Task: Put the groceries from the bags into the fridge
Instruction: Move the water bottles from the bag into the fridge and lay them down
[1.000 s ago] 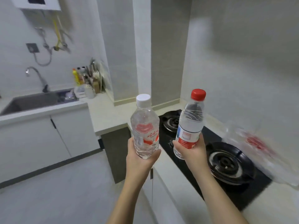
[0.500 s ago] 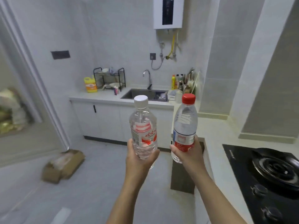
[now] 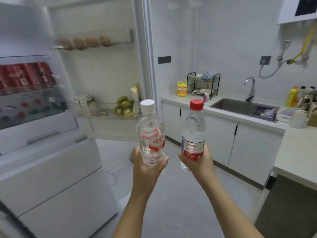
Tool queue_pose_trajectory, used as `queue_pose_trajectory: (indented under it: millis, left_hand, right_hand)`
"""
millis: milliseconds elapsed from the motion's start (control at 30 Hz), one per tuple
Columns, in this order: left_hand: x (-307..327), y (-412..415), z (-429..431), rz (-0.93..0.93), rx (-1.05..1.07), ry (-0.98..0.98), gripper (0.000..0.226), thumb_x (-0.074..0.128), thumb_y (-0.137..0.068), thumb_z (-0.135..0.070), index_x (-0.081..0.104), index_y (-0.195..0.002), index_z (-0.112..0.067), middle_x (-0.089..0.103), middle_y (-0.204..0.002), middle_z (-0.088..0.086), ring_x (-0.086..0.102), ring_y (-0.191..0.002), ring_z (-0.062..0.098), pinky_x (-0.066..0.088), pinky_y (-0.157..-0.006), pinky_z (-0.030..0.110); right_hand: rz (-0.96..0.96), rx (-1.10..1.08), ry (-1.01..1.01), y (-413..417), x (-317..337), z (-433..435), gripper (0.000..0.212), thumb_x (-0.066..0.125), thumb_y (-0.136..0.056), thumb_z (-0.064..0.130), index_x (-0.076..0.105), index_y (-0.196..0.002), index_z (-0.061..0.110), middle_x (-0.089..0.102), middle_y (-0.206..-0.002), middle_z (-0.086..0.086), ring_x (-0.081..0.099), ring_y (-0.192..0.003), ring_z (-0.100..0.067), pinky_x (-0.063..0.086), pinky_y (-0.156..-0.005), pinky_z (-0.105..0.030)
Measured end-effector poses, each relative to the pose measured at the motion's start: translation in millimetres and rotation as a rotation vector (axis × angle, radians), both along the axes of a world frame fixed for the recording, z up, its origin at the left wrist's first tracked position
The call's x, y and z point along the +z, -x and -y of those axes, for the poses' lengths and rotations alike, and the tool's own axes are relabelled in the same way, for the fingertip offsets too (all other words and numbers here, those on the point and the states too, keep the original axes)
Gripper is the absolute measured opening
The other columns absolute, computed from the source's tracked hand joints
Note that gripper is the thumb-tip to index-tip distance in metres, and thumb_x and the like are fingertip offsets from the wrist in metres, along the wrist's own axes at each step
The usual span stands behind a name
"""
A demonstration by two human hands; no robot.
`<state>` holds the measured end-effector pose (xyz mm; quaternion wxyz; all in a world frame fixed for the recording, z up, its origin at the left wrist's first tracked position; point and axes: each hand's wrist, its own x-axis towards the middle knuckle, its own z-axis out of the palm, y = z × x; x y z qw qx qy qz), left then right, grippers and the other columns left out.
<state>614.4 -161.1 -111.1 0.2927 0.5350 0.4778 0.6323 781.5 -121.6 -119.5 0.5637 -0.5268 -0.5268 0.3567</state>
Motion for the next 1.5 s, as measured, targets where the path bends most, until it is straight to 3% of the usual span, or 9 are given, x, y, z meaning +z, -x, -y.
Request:
queue_pose_trajectory:
  millis: [133, 400, 667, 900, 967, 1067, 1167, 1367, 1500]
  left_hand:
    - [8, 43, 4, 0.013, 0.094, 0.034, 0.057, 0.085, -0.064, -0.033, 0.049, -0.108, -0.033, 0.066, -0.098, -0.02, 0.066, -0.091, 0.001, 0.05, -0.071, 0.013]
    - [12, 128, 14, 0.068, 0.24, 0.058, 0.056, 0.084, -0.073, -0.018, 0.048, -0.111, -0.037, 0.064, -0.097, -0.026, 0.064, -0.088, -0.005, 0.051, -0.078, 0.025]
    - [22, 181, 42, 0.088, 0.45, 0.035, 0.053, 0.085, -0.072, -0.018, 0.051, -0.107, -0.038, 0.068, -0.096, -0.018, 0.066, -0.086, -0.003, 0.05, -0.066, 0.012]
    - [29, 192, 76, 0.093, 0.696, -0.012, 0.054, 0.084, -0.072, -0.013, 0.052, -0.112, -0.027, 0.069, -0.099, -0.011, 0.066, -0.088, -0.001, 0.049, -0.069, 0.008]
    - [35, 192, 86, 0.08, 0.743, -0.029, 0.054, 0.084, -0.073, -0.012, 0.053, -0.116, -0.024, 0.069, -0.101, -0.011, 0.066, -0.087, -0.004, 0.047, -0.067, 0.005]
    - [44, 194, 99, 0.055, 0.809, -0.056, 0.053, 0.084, -0.072, -0.01, 0.053, -0.114, -0.02, 0.069, -0.101, -0.01, 0.065, -0.084, -0.007, 0.047, -0.068, 0.004]
    - [51, 196, 105, 0.04, 0.868, -0.08, 0.054, 0.087, -0.07, -0.013, 0.053, -0.107, -0.033, 0.069, -0.097, -0.016, 0.065, -0.084, -0.007, 0.048, -0.07, 0.006]
    - [68, 202, 116, 0.018, 0.876, -0.122, 0.055, 0.087, -0.069, -0.018, 0.053, -0.108, -0.036, 0.069, -0.097, -0.02, 0.066, -0.089, -0.004, 0.049, -0.079, 0.018]
    - [75, 203, 124, 0.011, 0.843, -0.144, 0.056, 0.086, -0.07, -0.016, 0.054, -0.115, -0.028, 0.069, -0.098, -0.019, 0.065, -0.086, -0.007, 0.047, -0.076, 0.016]
  right_hand:
    - [-0.032, 0.109, -0.008, 50, 8, -9, 0.046, 0.083, -0.071, 0.012, 0.054, -0.103, 0.028, 0.069, -0.091, 0.008, 0.066, -0.084, -0.009, 0.049, -0.067, -0.021]
    - [-0.016, 0.286, -0.015, 148, 18, -23, 0.049, 0.082, -0.063, 0.017, 0.056, -0.103, 0.027, 0.07, -0.09, 0.003, 0.068, -0.088, -0.019, 0.056, -0.076, -0.038]
    - [-0.047, 0.54, -0.103, 213, 32, -20, 0.049, 0.081, -0.071, 0.004, 0.054, -0.11, 0.021, 0.068, -0.096, 0.0, 0.066, -0.083, -0.005, 0.05, -0.062, -0.015]
    - [-0.055, 0.756, -0.147, 243, 48, -19, 0.046, 0.078, -0.069, 0.007, 0.053, -0.106, 0.016, 0.066, -0.094, -0.011, 0.062, -0.078, -0.015, 0.056, -0.073, -0.039]
    - [-0.067, 0.794, -0.155, 251, 53, -14, 0.047, 0.078, -0.065, 0.013, 0.053, -0.104, 0.014, 0.066, -0.092, -0.011, 0.06, -0.075, -0.013, 0.055, -0.071, -0.038]
    - [-0.084, 0.844, -0.181, 260, 59, -7, 0.044, 0.078, -0.07, 0.003, 0.054, -0.105, 0.012, 0.067, -0.092, -0.011, 0.061, -0.074, -0.013, 0.054, -0.067, -0.031]
    - [-0.093, 0.863, -0.208, 265, 66, -1, 0.043, 0.078, -0.07, 0.001, 0.054, -0.103, 0.013, 0.067, -0.088, -0.007, 0.061, -0.072, -0.01, 0.053, -0.065, -0.028]
    - [-0.106, 0.839, -0.213, 273, 78, 10, 0.049, 0.08, -0.059, 0.022, 0.054, -0.101, 0.023, 0.069, -0.087, 0.002, 0.067, -0.081, -0.017, 0.058, -0.077, -0.041]
    - [-0.113, 0.829, -0.215, 273, 82, 17, 0.047, 0.081, -0.067, 0.012, 0.055, -0.103, 0.025, 0.069, -0.089, 0.003, 0.067, -0.083, -0.017, 0.058, -0.08, -0.042]
